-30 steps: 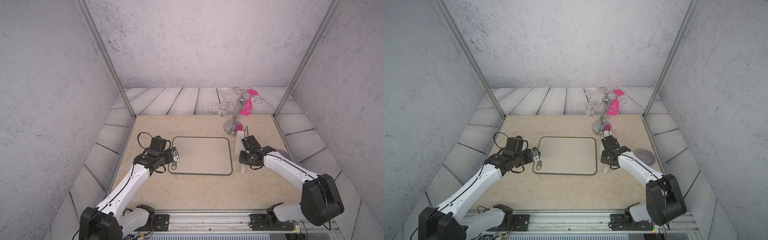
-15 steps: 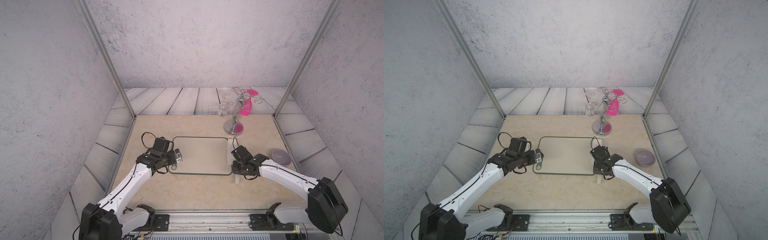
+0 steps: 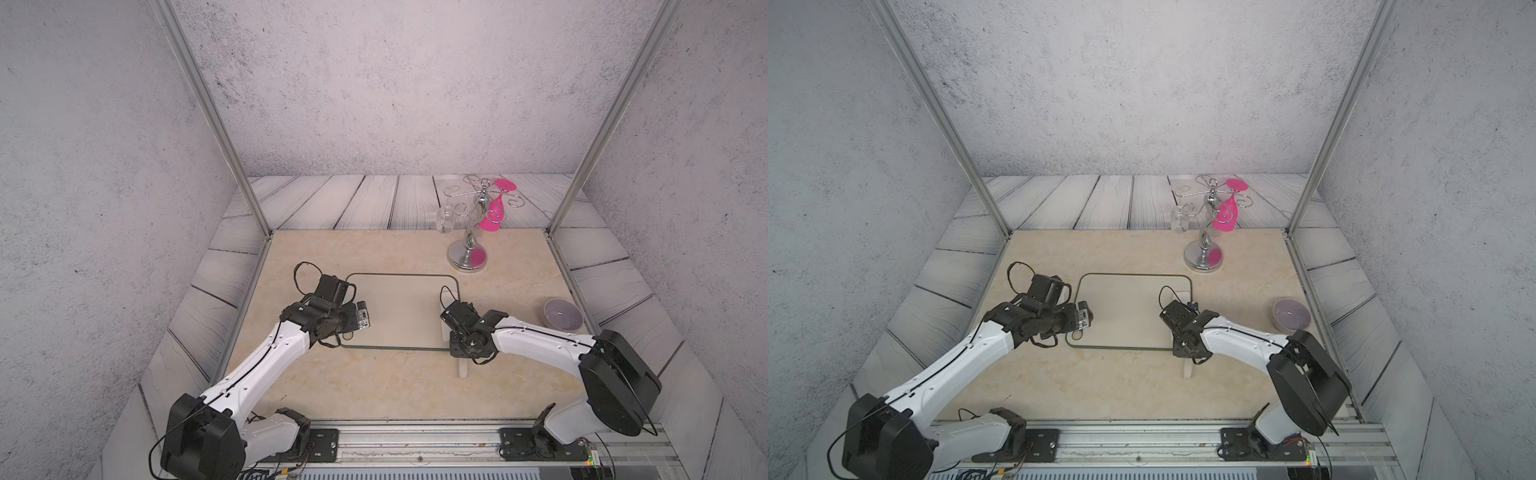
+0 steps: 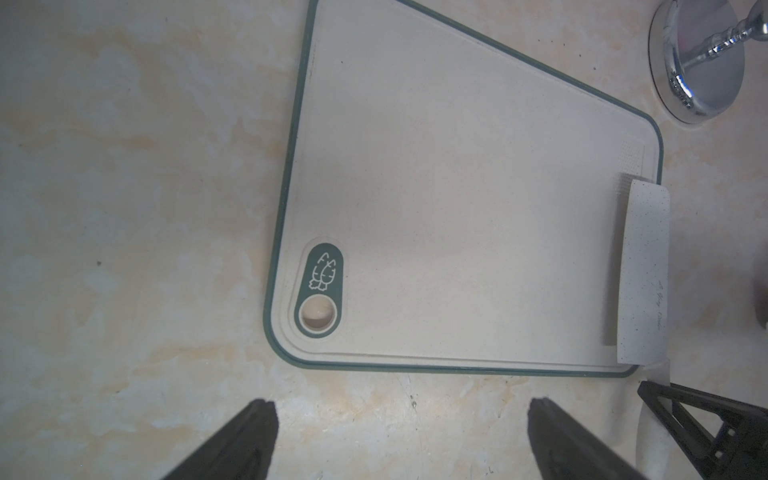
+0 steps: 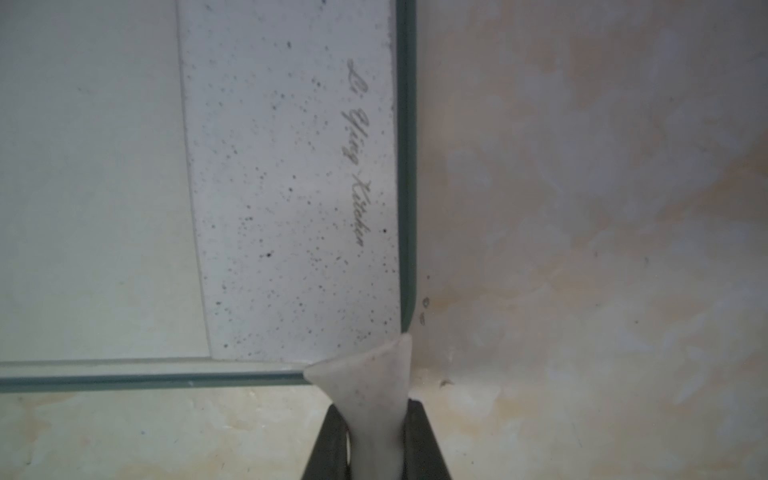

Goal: Align the knife with the edge of the cutting board
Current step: Place the knife at the edge of the cutting board.

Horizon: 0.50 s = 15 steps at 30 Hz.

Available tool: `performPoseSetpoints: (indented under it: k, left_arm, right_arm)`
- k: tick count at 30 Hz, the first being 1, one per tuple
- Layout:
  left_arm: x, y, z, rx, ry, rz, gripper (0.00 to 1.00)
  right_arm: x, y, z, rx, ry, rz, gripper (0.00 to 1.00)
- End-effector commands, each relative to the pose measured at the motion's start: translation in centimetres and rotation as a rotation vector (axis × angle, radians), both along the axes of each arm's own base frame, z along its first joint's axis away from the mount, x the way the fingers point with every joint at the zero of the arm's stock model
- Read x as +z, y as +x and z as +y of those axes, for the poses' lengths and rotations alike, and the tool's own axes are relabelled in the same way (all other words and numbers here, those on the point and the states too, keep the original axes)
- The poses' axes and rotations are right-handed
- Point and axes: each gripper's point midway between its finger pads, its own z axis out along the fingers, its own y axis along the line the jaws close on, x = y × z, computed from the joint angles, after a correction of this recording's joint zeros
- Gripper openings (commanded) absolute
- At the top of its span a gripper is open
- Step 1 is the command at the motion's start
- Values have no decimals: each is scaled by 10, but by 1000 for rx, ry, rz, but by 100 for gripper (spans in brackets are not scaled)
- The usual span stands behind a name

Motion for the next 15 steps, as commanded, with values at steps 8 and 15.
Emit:
performPoseSetpoints:
  k: [8, 15]
  left_arm:
    - [1, 1, 0, 58, -9, 23, 100]
    - [20, 11, 3, 108, -36, -61, 100]
  right_arm:
    - [13, 23, 15, 38, 2, -85, 7]
    - [12, 28, 16, 86, -41, -81, 7]
